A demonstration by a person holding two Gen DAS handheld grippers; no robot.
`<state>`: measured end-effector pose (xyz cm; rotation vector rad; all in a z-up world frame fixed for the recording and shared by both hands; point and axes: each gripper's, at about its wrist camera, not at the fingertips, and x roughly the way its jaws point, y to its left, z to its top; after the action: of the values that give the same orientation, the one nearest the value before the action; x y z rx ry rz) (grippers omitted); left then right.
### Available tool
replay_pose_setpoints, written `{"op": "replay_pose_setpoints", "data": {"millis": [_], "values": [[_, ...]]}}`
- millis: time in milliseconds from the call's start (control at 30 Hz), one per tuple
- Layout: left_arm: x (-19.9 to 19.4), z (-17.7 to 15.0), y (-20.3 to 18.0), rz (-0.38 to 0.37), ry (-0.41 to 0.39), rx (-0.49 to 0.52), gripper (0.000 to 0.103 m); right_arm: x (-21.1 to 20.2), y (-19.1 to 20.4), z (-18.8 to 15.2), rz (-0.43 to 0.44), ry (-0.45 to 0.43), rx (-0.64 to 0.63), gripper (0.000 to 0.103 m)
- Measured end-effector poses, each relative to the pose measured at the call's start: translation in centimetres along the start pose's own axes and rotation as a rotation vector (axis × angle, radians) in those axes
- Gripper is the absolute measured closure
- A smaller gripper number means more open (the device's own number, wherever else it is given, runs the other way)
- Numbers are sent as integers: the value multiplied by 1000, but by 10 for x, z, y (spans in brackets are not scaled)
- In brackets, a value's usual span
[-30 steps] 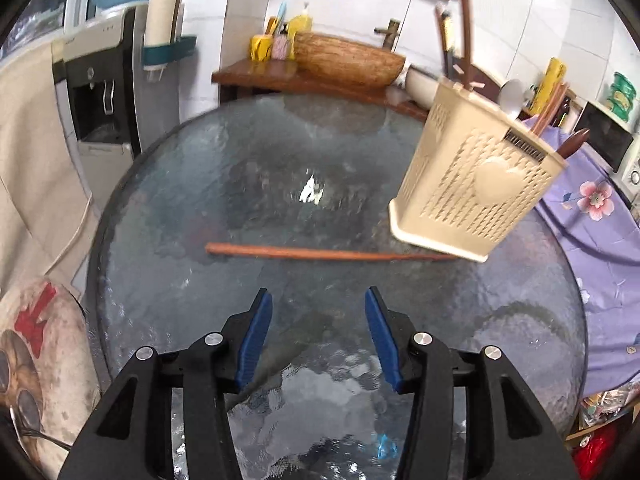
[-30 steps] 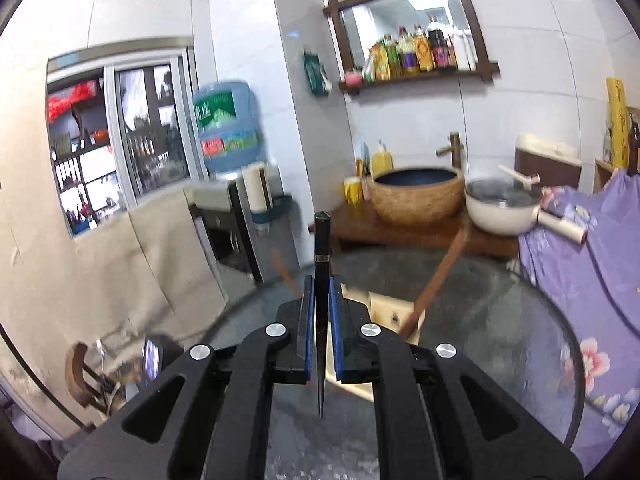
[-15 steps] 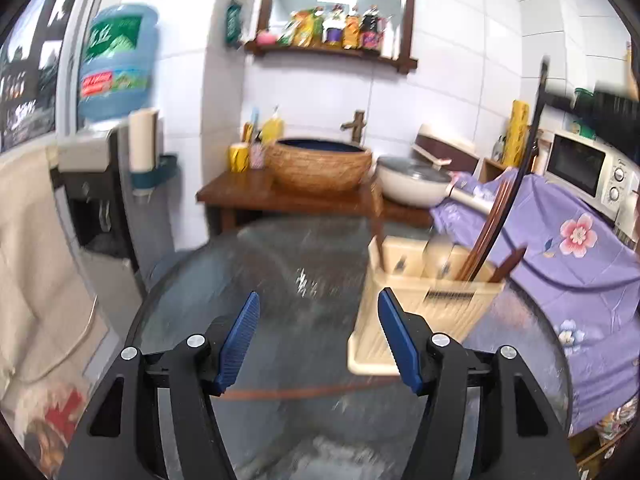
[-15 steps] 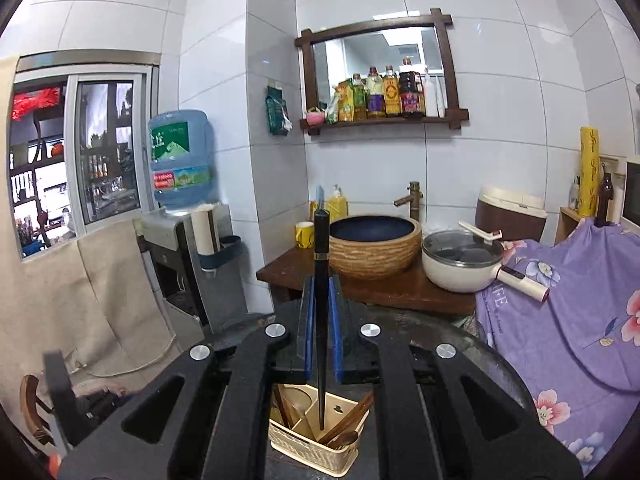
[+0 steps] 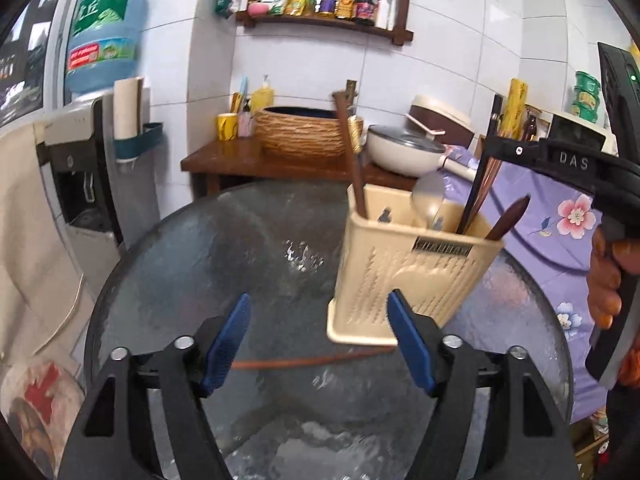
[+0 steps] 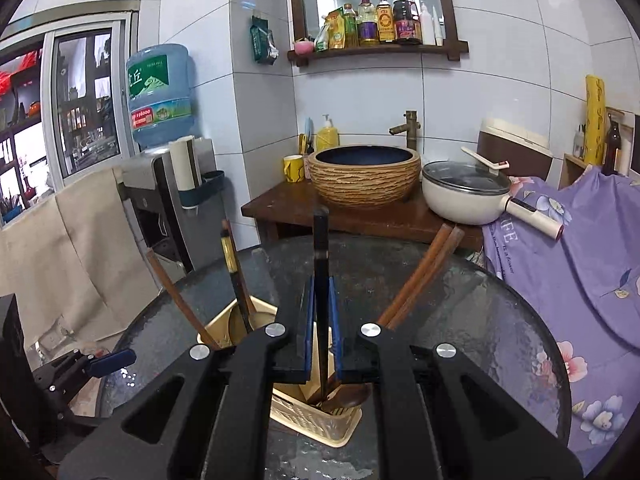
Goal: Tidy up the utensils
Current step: 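Reach the right tool down to the brown chopstick on the table and grasp it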
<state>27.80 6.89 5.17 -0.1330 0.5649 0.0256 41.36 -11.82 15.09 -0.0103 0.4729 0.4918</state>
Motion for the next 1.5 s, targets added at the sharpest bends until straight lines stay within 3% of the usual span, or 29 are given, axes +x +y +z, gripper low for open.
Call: {"op": "replay_pose_setpoints", "data": {"millis": [67,133,167,333,500,733,867,967,1000,1167,1367,1500], "values": [[-6,-7,5,20,-7,3,24,0,2,-4,-4,0,-17,92],[-13,-13,9,32,-15,7,20,-4,7,-5,-10,-11,-47,71],[-16,-15,11,36,-18,6,18,-11,11,-7,-16,-37,-65,48],[-38,-33,33,77,-44,-40,10,-49,30,-11,16,-116,-116,43],[-53,-62,54,126,-3,-46,9,-47,76,-35,198,-23,-271,32],[-71,-103,88,184,68,-104,9,39,142,-100,385,305,-372,32],[-82,-111,98,203,69,-99,9,76,176,-126,418,393,-470,35],[-86,-111,101,193,62,-105,9,106,196,-136,439,473,-506,46],[-86,-112,102,191,61,-108,9,114,200,-136,439,490,-507,52],[-86,-117,106,177,73,-121,9,149,213,-140,438,564,-543,60],[-84,-123,113,164,80,-137,9,175,218,-139,431,603,-528,66],[-81,-121,114,145,85,-150,9,177,227,-138,434,630,-526,79]]}}
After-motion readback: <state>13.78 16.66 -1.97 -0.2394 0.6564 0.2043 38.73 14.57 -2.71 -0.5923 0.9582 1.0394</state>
